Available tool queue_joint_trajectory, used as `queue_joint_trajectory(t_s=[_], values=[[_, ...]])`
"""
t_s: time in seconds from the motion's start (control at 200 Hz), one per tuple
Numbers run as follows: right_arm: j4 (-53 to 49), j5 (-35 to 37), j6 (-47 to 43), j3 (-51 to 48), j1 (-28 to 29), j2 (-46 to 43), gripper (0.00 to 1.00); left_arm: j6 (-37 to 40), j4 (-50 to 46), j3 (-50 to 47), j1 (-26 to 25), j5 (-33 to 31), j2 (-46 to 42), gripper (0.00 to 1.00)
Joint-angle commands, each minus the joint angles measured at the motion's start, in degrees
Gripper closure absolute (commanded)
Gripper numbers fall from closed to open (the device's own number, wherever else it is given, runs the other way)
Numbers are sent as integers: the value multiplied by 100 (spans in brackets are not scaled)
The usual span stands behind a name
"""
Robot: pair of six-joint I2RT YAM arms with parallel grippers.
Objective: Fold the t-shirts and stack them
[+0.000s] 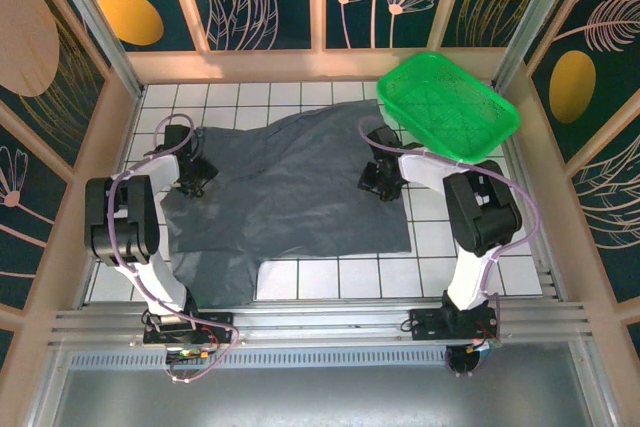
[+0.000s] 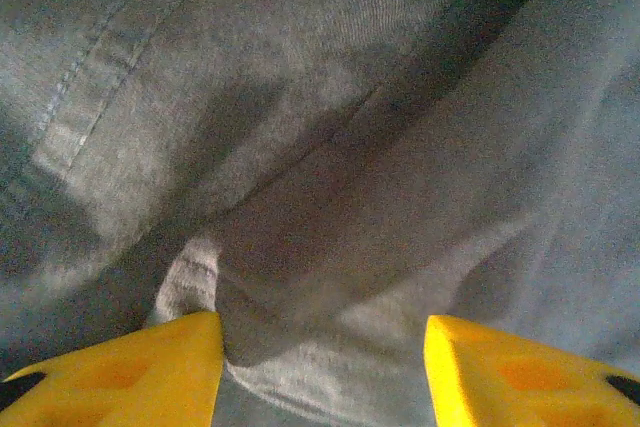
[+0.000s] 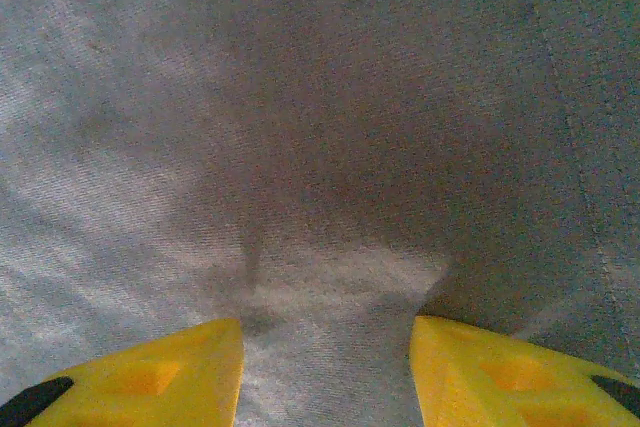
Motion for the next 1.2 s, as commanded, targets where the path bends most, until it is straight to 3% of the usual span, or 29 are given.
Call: queue_joint_trajectory(t_s=[0.0,0.105,0.32,0.556,0.811,0.991,1.196], values=[[-296,71,-124,108,-29,264,51,151,85,295,-6,-139,124,58],[-317,55,-123,141,-39,290,51,197,59,417,-3,-130,198,77],[-323,47,-116,143,-60,300,51,233,-10,716,-10,-153,213,96],[-328,28,-109,124,-67,286,51,99,-91,1238,-8,-88,226,100],[-296,-57,-126,148,-66,240,51,-329,272,2440,0,172,927,100],[-234,-275,-167,243,-66,256,51,-968,1264,3785,66,377,1952,100],[-353,-375,-182,499,-29,332,51,-1661,2335,5945,81,872,3737,100]])
